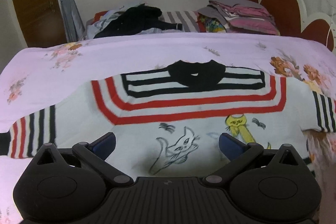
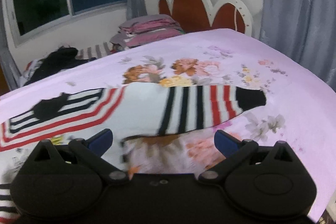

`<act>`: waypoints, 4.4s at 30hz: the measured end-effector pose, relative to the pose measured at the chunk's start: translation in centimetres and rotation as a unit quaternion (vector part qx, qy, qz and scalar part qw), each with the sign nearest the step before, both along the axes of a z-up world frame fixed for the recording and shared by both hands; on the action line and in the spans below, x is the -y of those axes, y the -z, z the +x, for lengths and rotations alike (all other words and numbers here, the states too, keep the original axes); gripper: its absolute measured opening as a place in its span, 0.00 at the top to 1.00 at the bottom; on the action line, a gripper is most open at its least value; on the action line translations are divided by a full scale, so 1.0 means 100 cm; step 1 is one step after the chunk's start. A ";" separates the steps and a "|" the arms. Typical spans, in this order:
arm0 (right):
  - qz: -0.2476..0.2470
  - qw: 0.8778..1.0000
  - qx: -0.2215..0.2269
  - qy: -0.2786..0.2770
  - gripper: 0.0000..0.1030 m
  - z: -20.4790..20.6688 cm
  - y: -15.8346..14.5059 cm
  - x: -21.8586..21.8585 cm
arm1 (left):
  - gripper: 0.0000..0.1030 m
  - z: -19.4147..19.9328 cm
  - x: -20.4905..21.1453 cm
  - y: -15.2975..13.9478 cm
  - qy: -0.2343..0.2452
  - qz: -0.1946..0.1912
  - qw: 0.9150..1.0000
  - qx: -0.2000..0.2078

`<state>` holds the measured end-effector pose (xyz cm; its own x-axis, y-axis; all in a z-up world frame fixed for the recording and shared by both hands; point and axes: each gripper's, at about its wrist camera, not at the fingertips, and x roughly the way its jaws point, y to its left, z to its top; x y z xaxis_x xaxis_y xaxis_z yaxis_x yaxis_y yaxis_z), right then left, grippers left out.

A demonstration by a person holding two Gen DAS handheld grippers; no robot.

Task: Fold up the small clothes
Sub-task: 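Move the right tool to the black sleeve cuff and grasp it, then carry the cuff with the right tool across the sweater body toward the collar, then lay the sleeve on the sweater body and open the right tool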

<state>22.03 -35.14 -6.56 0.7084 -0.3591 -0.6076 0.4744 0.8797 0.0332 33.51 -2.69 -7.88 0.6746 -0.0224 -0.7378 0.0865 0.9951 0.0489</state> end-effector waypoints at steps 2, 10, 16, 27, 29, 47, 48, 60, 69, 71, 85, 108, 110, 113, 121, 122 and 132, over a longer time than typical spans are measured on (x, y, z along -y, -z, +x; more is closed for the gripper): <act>0.000 1.000 -0.006 0.007 0.00 0.006 0.005 0.018 | 0.00 0.010 0.010 0.004 -0.002 0.001 1.000 -0.006; 0.016 0.998 -0.018 0.056 0.02 0.027 0.030 0.096 | 0.00 0.034 0.031 0.026 -0.025 0.005 1.000 -0.014; 0.035 0.995 -0.041 0.083 0.20 0.043 0.055 0.142 | 0.00 0.045 0.035 0.037 -0.034 0.028 0.999 -0.027; 0.126 0.981 -0.018 0.149 0.39 0.053 0.084 0.206 | 0.00 0.065 0.027 0.040 -0.061 0.002 0.997 -0.048; 0.136 0.977 -0.006 0.161 0.44 0.054 0.087 0.216 | 0.00 0.067 0.026 0.040 -0.062 0.003 0.997 -0.049; 0.141 0.970 0.041 0.192 0.93 0.049 0.077 0.234 | 0.00 0.067 0.033 0.033 -0.051 0.001 0.998 -0.046; 0.136 0.972 0.032 0.191 0.93 0.051 0.077 0.233 | 0.00 0.067 0.034 0.033 -0.048 0.002 0.998 -0.045; 0.084 0.994 0.056 0.051 0.93 0.092 0.026 0.158 | 0.00 0.066 0.022 0.019 -0.046 -0.042 0.998 -0.024; 0.101 0.988 0.043 -0.105 0.93 0.148 0.022 0.037 | 0.00 0.063 -0.013 0.013 -0.055 -0.058 0.997 -0.011; 0.108 0.985 0.034 -0.132 0.93 0.159 0.029 0.003 | 0.00 0.065 -0.022 0.014 -0.056 -0.065 0.996 -0.016; 0.162 0.965 -0.043 -0.202 0.67 0.182 0.082 -0.112 | 0.00 0.080 -0.036 0.039 -0.008 -0.152 0.987 -0.052; 0.088 0.995 -0.022 -0.040 0.46 0.059 0.073 0.000 | 0.28 0.110 0.095 0.098 0.107 -0.246 0.954 -0.134; 0.088 0.995 -0.019 -0.037 0.45 0.058 0.074 0.002 | 0.38 0.109 0.097 0.097 0.112 -0.243 0.955 -0.126; 0.090 0.995 -0.021 -0.036 0.45 0.057 0.076 0.004 | 0.70 0.114 0.099 0.102 0.118 -0.253 0.950 -0.138; 0.107 0.993 -0.032 -0.038 0.43 0.073 0.085 0.003 | 0.89 0.117 0.092 0.098 0.109 -0.272 0.949 -0.113; 0.110 0.993 -0.033 -0.039 0.43 0.077 0.087 0.002 | 0.95 0.117 0.090 0.094 0.111 -0.275 0.949 -0.107; 0.156 0.986 -0.029 -0.041 0.49 0.108 0.096 -0.004 | 0.95 0.120 0.048 0.052 0.100 -0.298 0.949 -0.032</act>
